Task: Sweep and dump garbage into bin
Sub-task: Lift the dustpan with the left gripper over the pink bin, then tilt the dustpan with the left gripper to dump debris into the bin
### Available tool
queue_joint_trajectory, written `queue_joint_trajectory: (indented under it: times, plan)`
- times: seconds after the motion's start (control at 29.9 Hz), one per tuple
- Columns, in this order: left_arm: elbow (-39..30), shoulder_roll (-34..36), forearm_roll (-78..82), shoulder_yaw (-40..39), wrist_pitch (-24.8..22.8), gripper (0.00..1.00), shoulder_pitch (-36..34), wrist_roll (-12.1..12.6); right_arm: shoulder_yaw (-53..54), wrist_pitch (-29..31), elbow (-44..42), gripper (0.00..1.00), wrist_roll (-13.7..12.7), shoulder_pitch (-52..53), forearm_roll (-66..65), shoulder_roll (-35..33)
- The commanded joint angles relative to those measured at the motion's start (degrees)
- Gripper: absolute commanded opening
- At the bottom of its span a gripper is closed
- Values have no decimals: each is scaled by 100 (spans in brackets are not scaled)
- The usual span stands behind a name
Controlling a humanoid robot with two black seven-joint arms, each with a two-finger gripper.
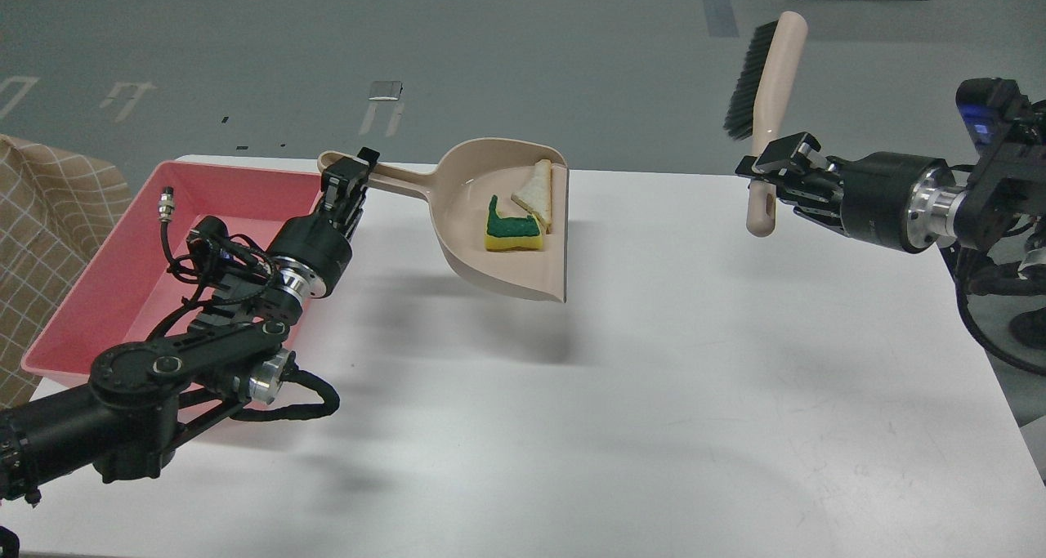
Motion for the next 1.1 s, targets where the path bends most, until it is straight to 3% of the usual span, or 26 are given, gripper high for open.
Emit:
queue_joint_trajectory:
  times: [0.0,0.37,1.07]
  plan:
    - [-79,198,-98,-225,0,0,2,2,-1,1,-99,0,0,-34,14,-41]
    - [-237,953,-414,-454,-23,0,28,-15,-1,1,-196,0,0,-43,5,-32]
    - [-325,2720,-432,-629,-1560,0,195,-73,-1,1,-381,0,0,-70,5,29]
